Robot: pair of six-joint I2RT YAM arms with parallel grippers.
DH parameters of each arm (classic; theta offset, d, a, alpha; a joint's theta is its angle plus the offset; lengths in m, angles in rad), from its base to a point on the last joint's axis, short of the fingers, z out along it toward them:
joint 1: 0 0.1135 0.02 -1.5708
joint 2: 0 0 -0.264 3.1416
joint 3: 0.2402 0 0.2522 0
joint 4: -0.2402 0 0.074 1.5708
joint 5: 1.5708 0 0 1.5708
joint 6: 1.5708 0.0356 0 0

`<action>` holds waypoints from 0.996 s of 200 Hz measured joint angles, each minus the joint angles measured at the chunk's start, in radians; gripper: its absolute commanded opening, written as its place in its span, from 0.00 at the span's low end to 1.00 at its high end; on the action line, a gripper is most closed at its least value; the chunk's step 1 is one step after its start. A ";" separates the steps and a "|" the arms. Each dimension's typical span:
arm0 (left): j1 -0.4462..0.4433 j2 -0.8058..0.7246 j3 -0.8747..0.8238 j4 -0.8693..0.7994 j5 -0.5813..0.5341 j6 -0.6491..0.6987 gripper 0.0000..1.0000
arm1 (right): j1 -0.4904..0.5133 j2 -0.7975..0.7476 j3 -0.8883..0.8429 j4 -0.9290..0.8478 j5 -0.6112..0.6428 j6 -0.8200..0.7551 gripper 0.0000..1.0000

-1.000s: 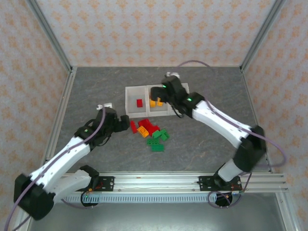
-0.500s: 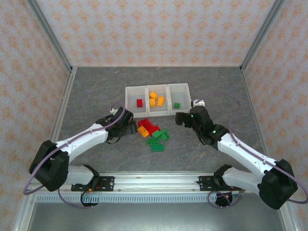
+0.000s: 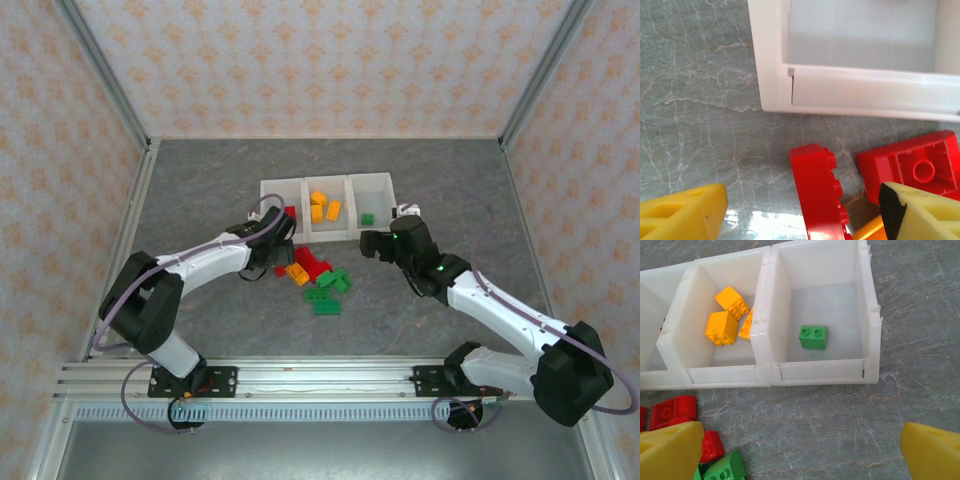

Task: Sort the legos into containers by color
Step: Pick up the lego from the center of the table.

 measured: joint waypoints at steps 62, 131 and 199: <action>0.000 0.092 0.024 0.002 -0.006 0.012 0.58 | 0.000 -0.014 0.000 0.000 0.000 0.001 1.00; 0.000 0.067 -0.037 0.069 0.000 0.005 0.13 | -0.001 0.012 0.062 -0.013 0.001 0.002 1.00; 0.001 -0.067 -0.116 0.071 0.016 -0.018 0.03 | -0.007 -0.007 0.065 -0.053 0.050 0.011 1.00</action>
